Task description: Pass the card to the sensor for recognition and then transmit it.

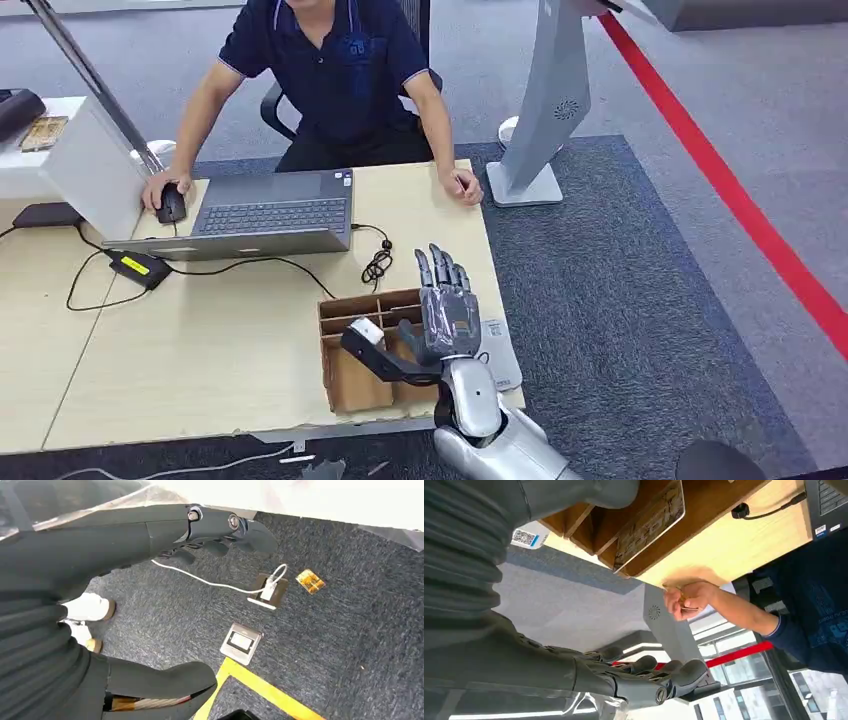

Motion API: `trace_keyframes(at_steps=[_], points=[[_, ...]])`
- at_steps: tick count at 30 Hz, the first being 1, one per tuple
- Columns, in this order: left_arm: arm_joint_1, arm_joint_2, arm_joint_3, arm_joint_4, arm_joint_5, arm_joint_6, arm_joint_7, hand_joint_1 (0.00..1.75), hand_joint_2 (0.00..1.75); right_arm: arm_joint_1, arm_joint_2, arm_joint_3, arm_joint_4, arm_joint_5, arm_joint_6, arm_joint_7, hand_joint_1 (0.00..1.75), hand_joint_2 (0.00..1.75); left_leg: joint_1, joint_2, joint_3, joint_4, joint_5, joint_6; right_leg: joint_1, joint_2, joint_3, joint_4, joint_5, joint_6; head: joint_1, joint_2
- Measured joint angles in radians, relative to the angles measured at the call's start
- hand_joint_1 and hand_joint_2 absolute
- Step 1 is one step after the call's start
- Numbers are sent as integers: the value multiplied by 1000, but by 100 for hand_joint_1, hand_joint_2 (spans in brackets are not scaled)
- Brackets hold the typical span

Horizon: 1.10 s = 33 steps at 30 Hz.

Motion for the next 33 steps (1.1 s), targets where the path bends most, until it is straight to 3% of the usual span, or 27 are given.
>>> trace_keyframes(at_steps=[33], points=[[-3, -1, 3, 0, -16, -7, 0, 0, 175, 1, 11, 2, 43, -24, -6, -3, 31, 175, 0, 0, 0, 0, 0, 0, 0, 0, 0, 0, 0, 0, 0, 0]])
